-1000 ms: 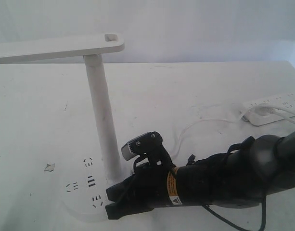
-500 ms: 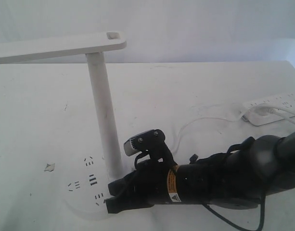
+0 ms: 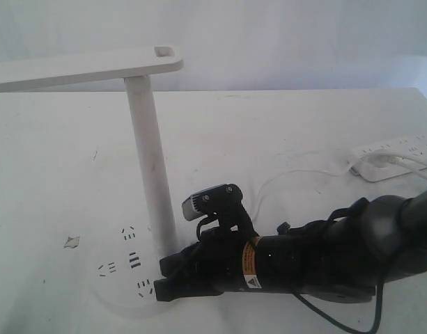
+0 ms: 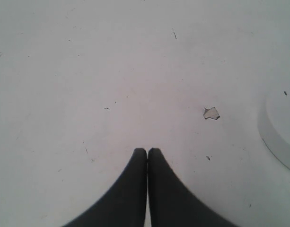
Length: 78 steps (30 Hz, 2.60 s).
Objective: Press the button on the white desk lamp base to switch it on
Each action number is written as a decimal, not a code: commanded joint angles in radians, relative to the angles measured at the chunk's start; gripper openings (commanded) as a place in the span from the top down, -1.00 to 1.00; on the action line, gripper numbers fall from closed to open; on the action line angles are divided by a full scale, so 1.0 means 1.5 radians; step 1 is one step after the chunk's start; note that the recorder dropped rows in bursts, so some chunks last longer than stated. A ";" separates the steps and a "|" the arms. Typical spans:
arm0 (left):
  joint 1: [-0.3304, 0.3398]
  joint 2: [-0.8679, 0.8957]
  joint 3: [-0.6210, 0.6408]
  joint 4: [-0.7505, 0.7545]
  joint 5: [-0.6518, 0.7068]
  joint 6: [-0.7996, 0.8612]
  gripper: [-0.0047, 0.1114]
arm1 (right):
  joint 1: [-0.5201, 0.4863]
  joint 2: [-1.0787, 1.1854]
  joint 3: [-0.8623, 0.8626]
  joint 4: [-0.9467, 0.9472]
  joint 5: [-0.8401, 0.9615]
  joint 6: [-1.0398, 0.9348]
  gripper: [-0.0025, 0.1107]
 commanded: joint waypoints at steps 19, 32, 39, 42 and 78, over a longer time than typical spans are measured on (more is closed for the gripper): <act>-0.004 -0.002 0.002 -0.002 0.002 -0.002 0.92 | -0.001 -0.006 0.004 -0.029 0.023 0.009 0.96; -0.004 -0.002 0.002 -0.002 0.002 -0.002 0.92 | -0.001 -0.013 0.004 -0.042 0.042 0.009 0.96; -0.004 -0.002 0.002 -0.002 0.002 -0.002 0.92 | -0.001 -0.019 0.004 -0.042 0.018 -0.016 0.96; -0.004 -0.002 0.002 -0.002 0.002 -0.002 0.92 | -0.001 -0.052 0.004 -0.042 -0.005 -0.039 0.96; -0.004 -0.002 0.002 -0.002 0.002 -0.002 0.92 | -0.001 -1.066 0.252 -0.035 0.551 -0.043 0.96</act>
